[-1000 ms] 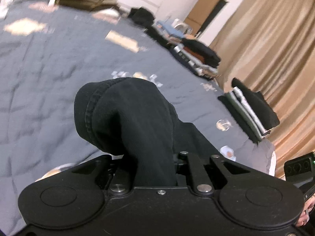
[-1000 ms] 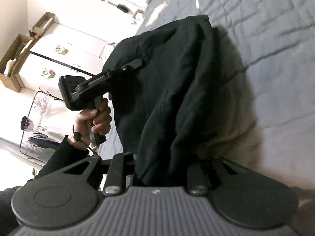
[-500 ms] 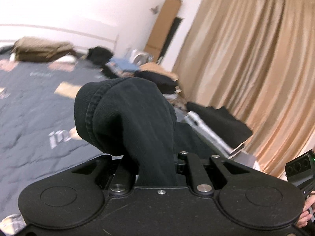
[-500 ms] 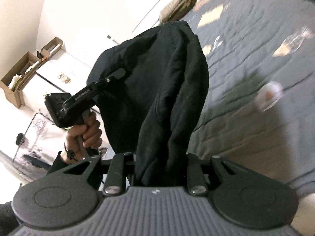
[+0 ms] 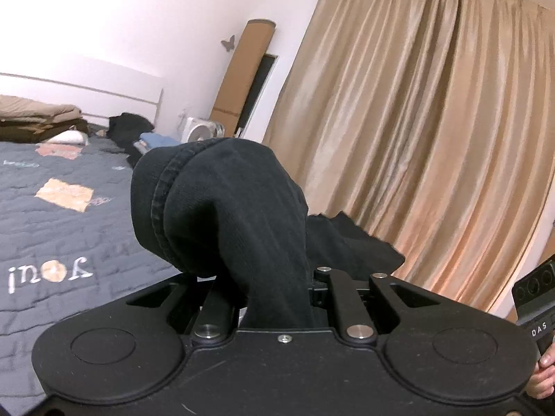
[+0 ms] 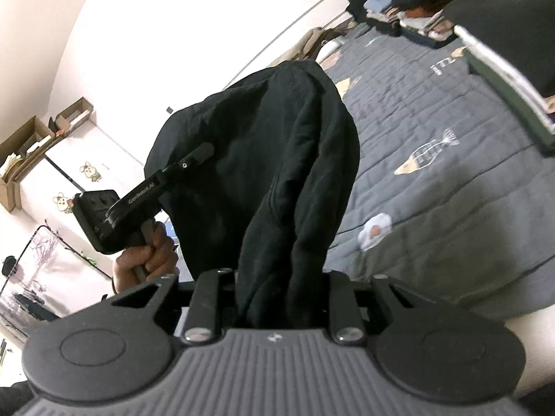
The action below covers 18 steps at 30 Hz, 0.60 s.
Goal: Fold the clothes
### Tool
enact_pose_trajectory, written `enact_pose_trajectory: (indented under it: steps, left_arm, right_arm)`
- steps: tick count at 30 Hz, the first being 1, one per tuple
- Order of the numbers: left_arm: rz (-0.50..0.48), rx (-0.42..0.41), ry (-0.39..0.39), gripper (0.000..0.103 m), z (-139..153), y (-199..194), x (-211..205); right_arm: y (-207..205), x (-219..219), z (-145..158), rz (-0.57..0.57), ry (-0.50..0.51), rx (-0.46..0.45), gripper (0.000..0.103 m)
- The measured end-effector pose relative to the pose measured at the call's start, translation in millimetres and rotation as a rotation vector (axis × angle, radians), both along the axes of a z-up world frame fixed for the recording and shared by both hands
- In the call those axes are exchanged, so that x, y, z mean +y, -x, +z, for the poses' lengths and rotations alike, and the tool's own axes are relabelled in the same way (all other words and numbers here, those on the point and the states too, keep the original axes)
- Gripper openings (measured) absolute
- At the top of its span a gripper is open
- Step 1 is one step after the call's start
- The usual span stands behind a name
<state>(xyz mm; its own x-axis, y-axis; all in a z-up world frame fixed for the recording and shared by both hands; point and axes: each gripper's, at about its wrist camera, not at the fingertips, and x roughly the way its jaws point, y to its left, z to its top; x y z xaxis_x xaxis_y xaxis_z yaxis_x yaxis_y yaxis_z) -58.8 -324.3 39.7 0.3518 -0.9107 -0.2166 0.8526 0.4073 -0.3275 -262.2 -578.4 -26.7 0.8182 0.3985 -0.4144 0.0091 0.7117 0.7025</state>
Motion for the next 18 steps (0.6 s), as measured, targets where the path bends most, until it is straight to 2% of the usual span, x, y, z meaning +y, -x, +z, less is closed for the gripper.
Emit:
enact_pose_trajectory:
  steps: [7, 18]
  left_arm:
    - [-0.008, -0.02, 0.04, 0.013, 11, 12, -60]
    - [-0.03, -0.035, -0.004, 0.013, 7, 31, -178]
  right_arm:
    - [18, -51, 16, -0.036, 0.026, -0.036, 0.023]
    - [43, -185, 28, -0.092, 0.041, -0.036, 0.023]
